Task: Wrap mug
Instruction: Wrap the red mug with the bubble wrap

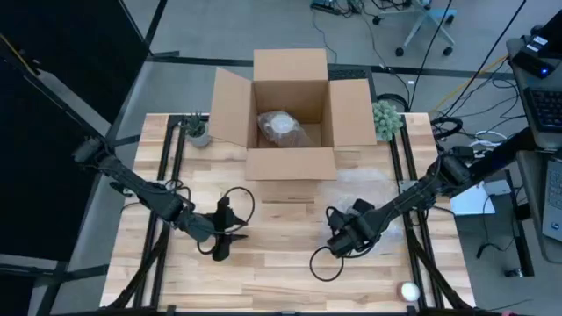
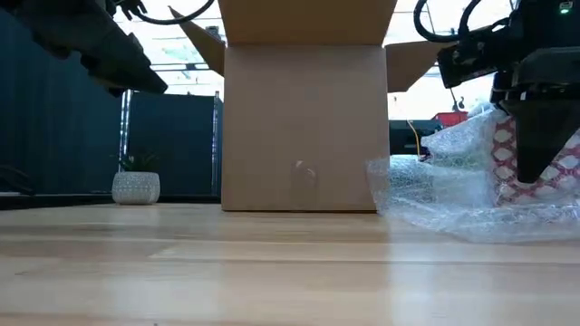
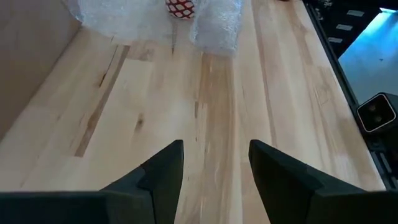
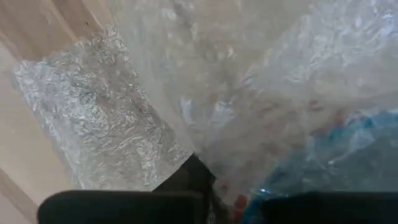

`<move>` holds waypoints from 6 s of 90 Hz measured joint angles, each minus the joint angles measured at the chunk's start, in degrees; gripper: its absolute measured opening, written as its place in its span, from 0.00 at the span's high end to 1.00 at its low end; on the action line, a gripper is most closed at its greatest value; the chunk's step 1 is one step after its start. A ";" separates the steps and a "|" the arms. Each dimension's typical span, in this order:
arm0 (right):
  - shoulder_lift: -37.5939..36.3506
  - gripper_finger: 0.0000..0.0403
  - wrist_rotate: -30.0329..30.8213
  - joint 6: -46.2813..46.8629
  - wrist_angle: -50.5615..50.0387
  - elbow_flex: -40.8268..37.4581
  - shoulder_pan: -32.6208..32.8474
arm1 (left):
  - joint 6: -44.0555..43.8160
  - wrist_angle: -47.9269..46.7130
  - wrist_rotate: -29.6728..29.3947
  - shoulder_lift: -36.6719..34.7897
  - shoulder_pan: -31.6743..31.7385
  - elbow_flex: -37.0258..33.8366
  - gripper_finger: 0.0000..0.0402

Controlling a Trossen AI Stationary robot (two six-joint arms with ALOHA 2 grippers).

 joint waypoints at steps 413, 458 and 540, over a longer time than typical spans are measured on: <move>-2.63 0.61 -8.33 1.70 -6.28 26.14 2.79 | -0.44 7.48 1.31 0.14 -0.04 0.00 0.57; -3.21 0.61 1.86 22.57 -15.95 14.74 15.25 | -0.27 38.21 4.74 22.43 3.49 0.42 0.57; -3.21 0.61 18.24 11.01 5.15 9.57 13.89 | 4.11 38.69 15.72 35.93 10.23 14.78 0.57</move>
